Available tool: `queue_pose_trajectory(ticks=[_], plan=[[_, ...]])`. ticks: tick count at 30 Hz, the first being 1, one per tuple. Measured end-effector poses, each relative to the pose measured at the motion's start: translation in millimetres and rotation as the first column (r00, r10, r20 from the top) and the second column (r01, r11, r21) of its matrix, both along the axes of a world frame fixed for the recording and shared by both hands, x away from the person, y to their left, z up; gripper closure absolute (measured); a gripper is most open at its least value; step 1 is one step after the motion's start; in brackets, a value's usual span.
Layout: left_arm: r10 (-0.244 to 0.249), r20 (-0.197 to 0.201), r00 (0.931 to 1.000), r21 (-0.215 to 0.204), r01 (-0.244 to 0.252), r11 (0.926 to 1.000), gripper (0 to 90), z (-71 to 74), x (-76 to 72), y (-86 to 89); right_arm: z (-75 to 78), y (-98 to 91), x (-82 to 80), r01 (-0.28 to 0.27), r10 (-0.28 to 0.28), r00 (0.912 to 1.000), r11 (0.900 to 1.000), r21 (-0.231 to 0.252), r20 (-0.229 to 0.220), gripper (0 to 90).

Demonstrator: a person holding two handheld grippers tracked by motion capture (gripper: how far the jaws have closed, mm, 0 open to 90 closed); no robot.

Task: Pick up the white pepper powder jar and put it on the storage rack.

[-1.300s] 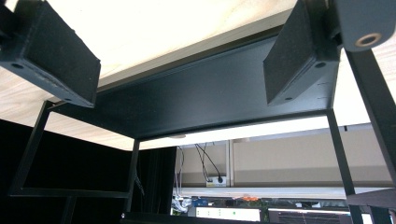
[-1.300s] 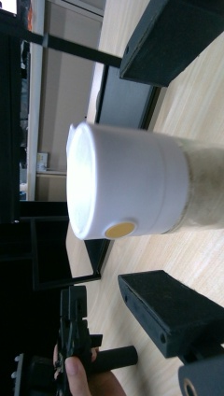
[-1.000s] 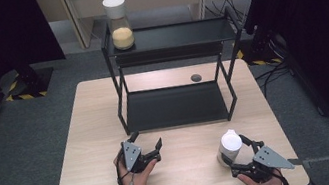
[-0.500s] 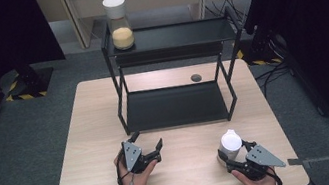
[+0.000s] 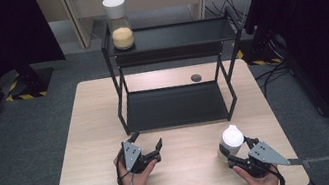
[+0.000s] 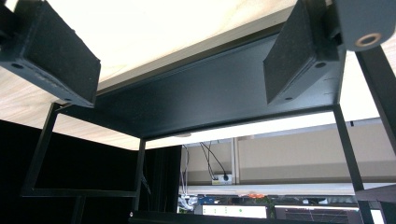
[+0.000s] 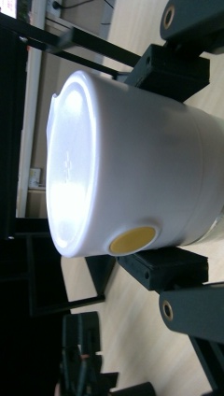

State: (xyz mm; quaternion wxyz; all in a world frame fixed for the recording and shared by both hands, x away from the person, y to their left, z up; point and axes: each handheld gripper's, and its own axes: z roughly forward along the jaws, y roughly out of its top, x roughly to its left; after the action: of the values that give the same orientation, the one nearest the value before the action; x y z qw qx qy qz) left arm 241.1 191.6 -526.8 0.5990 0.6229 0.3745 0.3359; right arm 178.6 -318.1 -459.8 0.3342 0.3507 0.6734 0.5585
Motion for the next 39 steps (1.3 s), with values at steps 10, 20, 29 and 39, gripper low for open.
queue_pose_trajectory(ticks=[10, 20, 29, 39], plan=[[0.002, -0.006, 1.0000, -0.005, -0.002, 1.0000, 10.3, 0.4, 0.4, 0.0, 27.1, -0.7, 12.1, 0.027, -0.031, 0.9975, 0.9979, 0.058, 0.064, 30.6], [0.001, -0.005, 1.0000, -0.004, -0.001, 1.0000, 10.3, 0.3, 0.4, 0.1, 64.7, 1.6, 31.1, 0.040, -0.048, 0.9901, 0.9969, 0.068, 0.132, 30.6], [0.003, 0.001, 1.0000, 0.002, -0.003, 1.0000, 10.2, 0.0, -0.4, -0.7, 95.5, 4.4, 48.5, 0.065, -0.080, 0.9821, 0.9937, 0.091, 0.170, 30.6], [0.003, -0.001, 1.0000, 0.000, -0.003, 1.0000, 10.2, 0.2, -0.1, -0.5, 115.2, 7.4, 64.2, 0.091, -0.109, 0.9770, 0.9903, 0.106, 0.183, 30.6]])
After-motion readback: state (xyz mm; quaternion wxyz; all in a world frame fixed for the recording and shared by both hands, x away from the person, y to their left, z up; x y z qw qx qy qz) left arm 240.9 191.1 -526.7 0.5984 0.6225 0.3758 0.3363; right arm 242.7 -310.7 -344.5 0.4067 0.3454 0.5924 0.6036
